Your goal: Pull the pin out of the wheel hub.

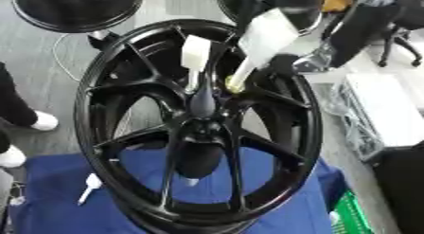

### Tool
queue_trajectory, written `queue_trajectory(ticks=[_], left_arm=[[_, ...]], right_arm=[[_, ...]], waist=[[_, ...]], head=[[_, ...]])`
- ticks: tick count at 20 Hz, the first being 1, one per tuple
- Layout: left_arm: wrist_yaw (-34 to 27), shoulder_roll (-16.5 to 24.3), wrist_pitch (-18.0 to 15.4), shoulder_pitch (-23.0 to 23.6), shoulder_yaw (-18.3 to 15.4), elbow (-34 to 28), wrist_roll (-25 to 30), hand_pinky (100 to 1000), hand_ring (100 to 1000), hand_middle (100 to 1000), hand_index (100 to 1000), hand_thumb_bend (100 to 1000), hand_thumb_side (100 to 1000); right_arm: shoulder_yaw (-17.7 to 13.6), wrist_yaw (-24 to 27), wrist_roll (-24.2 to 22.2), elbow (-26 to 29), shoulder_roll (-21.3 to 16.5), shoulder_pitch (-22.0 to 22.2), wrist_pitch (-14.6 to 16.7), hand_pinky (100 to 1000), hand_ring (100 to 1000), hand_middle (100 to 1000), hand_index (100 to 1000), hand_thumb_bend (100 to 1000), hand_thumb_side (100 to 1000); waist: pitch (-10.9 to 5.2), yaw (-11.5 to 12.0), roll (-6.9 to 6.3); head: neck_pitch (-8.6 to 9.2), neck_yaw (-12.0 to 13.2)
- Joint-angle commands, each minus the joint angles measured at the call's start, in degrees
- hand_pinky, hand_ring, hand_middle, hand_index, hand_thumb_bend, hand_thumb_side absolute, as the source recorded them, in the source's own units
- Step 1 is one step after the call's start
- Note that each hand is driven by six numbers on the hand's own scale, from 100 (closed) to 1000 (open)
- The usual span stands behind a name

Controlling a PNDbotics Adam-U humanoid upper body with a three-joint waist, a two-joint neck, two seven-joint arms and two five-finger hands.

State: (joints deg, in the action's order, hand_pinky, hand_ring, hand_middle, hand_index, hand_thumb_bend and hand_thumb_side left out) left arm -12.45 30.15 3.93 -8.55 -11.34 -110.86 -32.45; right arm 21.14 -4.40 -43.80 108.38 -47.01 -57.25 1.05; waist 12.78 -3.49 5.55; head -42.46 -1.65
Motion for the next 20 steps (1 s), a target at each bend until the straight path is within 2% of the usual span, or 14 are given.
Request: queue_trajectory(ticks=[1,2,5,8,10,12,14,16,18,19,20], left_arm=[[0.4,2.0,0.0,0.3,-1.1,-0.5,-0.8,807,745,748,769,146,681],[0.5,2.0,0.0,0.4,-1.2,-0.5,-1.1,807,745,747,769,165,658],[0.5,2.0,0.0,0.4,-1.3,-0.6,-1.4,807,745,748,769,143,681],[0.6,1.8,-0.1,0.2,-1.6,-0.8,-1.7,807,745,748,770,144,681],[0.6,1.5,-0.1,0.3,-1.8,-0.9,-2.0,807,745,749,770,142,681],[0.7,1.4,-0.1,0.6,-2.1,-1.0,-2.3,807,745,749,771,142,682],[0.7,1.1,-0.2,0.6,-2.4,-1.0,-2.6,808,745,749,772,139,680],[0.8,1.0,-0.2,0.6,-2.6,-1.2,-2.8,808,746,750,773,135,677],[1.0,0.8,-0.3,0.3,-2.9,-1.4,-3.1,808,746,750,774,140,675],[1.0,0.7,-0.3,0.0,-3.0,-1.5,-3.3,808,746,751,775,142,673],[1.1,0.6,-0.3,-0.2,-3.0,-1.6,-3.3,807,746,751,775,139,671]], right_arm=[[-5.4,2.7,4.5,4.7,-8.7,3.2,-1.6,754,473,537,675,231,100],[-7.1,3.3,6.1,5.5,-10.9,5.3,-1.8,756,471,537,675,250,100],[-12.7,5.6,12.0,6.1,-16.7,13.1,-1.1,758,464,537,676,203,100],[-18.5,8.2,18.6,6.2,-21.1,23.2,-0.6,754,454,537,681,149,100],[-22.6,9.1,23.1,6.2,-22.5,31.1,-0.7,756,451,540,685,114,100],[-26.5,8.6,27.6,6.2,-22.4,39.0,-2.0,764,453,543,689,100,100],[-29.9,7.4,31.7,5.4,-20.5,46.1,-3.7,777,465,550,696,100,100],[-32.3,6.0,35.1,4.1,-17.6,50.7,-4.7,789,494,568,711,100,100],[-34.4,3.6,37.9,1.3,-13.9,52.7,-5.8,806,576,617,752,100,100],[-35.1,2.1,38.9,-0.1,-12.3,53.3,-6.4,824,693,700,807,100,100],[-35.7,0.5,39.9,-1.5,-11.0,53.9,-7.0,835,737,749,833,184,159]], waist=[[-1.06,-0.4,-0.27],[-0.96,-0.6,-0.32],[-0.56,-1.1,-0.75],[-0.11,-1.4,-1.36],[0.23,-1.7,-1.91],[0.58,-2.1,-2.54],[0.96,-2.3,-3.34],[1.3,-2.5,-4.08],[1.56,-2.8,-4.71],[1.65,-2.9,-4.99],[1.7,-3.0,-5.29]], head=[[-0.55,0.9],[-0.52,1.0],[-0.25,2.0],[0.42,3.4],[1.05,4.5],[1.74,5.4],[2.35,6.2],[2.98,6.8],[3.56,7.1],[3.78,7.2],[3.96,7.4]])
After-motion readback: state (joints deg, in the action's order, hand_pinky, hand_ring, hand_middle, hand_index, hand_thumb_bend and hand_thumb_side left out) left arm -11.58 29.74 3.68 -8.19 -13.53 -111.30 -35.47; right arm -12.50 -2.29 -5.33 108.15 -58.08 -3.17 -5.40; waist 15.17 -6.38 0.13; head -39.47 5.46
